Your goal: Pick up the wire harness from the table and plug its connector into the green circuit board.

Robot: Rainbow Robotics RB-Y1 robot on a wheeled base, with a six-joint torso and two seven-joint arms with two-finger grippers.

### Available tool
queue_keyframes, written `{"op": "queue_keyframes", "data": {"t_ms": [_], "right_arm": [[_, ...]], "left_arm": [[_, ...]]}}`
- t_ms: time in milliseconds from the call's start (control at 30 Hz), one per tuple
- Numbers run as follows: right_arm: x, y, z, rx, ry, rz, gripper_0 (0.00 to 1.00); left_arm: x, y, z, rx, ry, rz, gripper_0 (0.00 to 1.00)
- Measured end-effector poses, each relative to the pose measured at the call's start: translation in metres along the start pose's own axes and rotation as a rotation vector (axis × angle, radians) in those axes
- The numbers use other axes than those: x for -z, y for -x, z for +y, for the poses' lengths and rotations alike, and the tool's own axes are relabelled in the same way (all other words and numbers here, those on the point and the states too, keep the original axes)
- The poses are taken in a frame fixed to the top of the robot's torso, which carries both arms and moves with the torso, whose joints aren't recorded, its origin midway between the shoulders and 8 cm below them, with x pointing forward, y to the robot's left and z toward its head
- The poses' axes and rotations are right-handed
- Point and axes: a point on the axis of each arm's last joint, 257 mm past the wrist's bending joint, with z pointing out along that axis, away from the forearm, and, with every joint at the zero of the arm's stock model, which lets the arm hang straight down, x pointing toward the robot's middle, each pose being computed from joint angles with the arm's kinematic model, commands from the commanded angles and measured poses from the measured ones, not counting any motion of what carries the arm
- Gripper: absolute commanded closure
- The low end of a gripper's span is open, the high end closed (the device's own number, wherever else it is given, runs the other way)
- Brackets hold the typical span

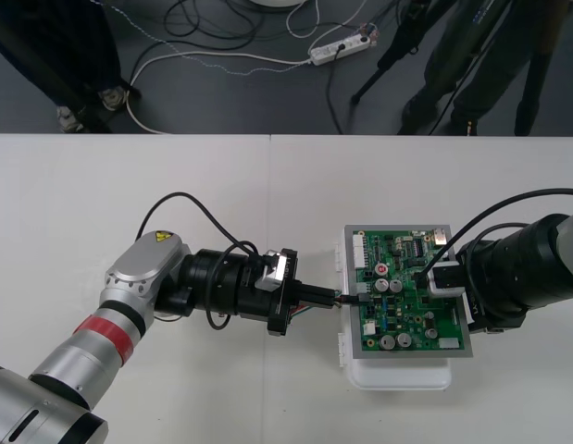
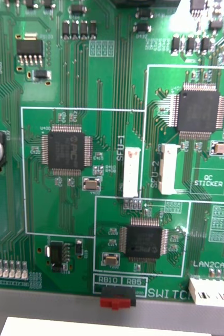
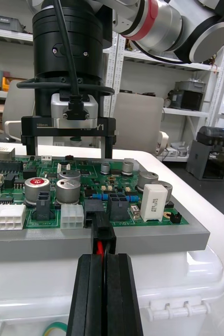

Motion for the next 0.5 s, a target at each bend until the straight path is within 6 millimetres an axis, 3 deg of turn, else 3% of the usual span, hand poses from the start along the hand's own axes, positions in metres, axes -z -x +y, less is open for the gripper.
{"op": "queue_keyframes", "data": {"t_ms": [500], "right_arm": [[0.0,-0.0007,-0.0003,0.0,-0.001,0.003,0.0]], "left_arm": [[-0.001,0.0026,0.0026,-0.002,0.009,-0.008,1.0]]}}
